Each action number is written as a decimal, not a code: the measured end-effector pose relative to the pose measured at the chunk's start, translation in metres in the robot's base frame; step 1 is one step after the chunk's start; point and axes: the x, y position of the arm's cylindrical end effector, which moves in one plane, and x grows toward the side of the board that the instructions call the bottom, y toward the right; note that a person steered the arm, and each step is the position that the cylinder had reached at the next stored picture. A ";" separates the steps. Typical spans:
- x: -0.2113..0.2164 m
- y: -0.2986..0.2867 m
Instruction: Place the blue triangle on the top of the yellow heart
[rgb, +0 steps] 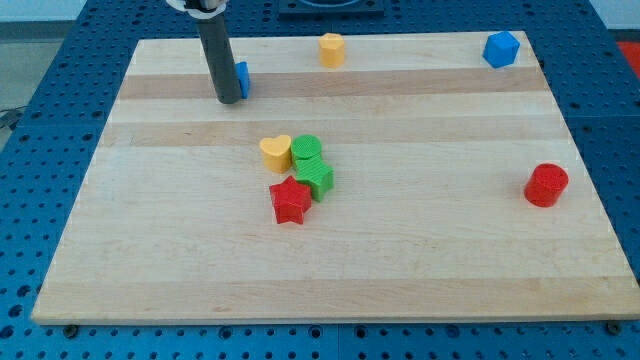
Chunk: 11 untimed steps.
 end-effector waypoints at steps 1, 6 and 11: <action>0.003 -0.023; -0.077 -0.036; 0.002 0.054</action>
